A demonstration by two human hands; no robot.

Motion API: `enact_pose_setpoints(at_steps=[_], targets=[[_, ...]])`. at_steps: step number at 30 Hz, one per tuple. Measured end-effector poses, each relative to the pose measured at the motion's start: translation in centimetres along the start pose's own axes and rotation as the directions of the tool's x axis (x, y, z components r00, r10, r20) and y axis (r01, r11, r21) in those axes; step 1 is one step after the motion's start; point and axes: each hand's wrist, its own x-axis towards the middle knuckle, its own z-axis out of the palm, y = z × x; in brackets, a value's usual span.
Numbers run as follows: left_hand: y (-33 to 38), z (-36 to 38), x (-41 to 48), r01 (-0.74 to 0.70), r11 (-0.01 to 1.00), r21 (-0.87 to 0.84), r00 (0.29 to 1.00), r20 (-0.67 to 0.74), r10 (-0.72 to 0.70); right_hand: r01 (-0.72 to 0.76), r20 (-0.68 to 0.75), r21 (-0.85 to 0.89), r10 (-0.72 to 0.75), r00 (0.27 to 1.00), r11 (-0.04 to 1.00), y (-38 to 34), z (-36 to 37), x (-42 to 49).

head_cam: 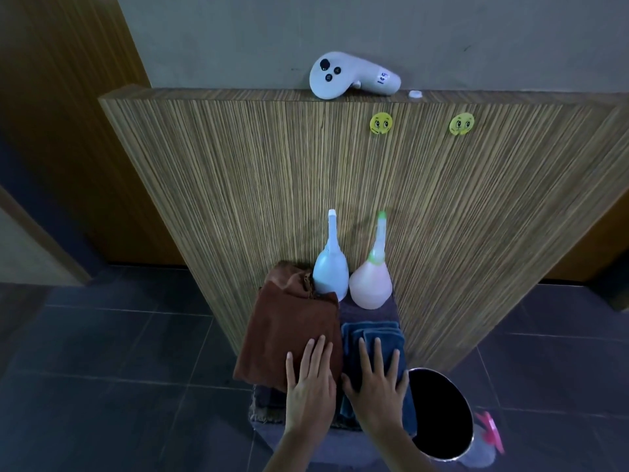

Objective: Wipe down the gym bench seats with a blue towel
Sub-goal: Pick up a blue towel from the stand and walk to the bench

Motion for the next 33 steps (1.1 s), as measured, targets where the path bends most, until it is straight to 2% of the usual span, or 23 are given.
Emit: enact_pose_setpoints(at_steps=[5,10,11,16,21,29,33], targets=[[-0.1,0.5,0.0,-0.008,1.0,0.018,0.999,-0.037,0.008,0.008,0.03,-0.064,-0.006,1.0,0.998,0.1,0.4,0.0],[0.0,0.5,0.0,-0.015,1.0,0.025,0.998,-0.059,0.017,0.021,-0.015,-0.055,-0.022,1.0,0.998,0.3,0.7,0.3],[0.0,0.6,0.0,-0.016,1.0,0.024,0.997,-0.071,0.018,0.043,-0.002,-0.068,-0.044,0.999,0.997,0.2,0.5,0.1],[0.0,1.1,0.0,-0.022,1.0,0.019,0.994,-0.106,0.024,-0.043,0.089,-0.018,0.044,0.995,0.999,0.2,-0.2,0.2],[0.1,1.0,-0.1,-0.022,1.0,0.013,0.993,-0.115,0.023,-0.046,0.154,0.044,0.039,0.987,0.998,-0.1,-1.2,0.0],[0.3,1.1,-0.2,-0.014,1.0,0.009,0.993,-0.115,0.015,-0.037,0.132,0.037,0.031,0.991,0.999,0.2,-1.8,-0.1],[0.4,0.9,-0.4,-0.012,1.0,0.018,0.995,-0.103,0.014,-0.001,0.063,0.096,-0.005,0.998,0.995,1.0,-2.4,-0.3]])
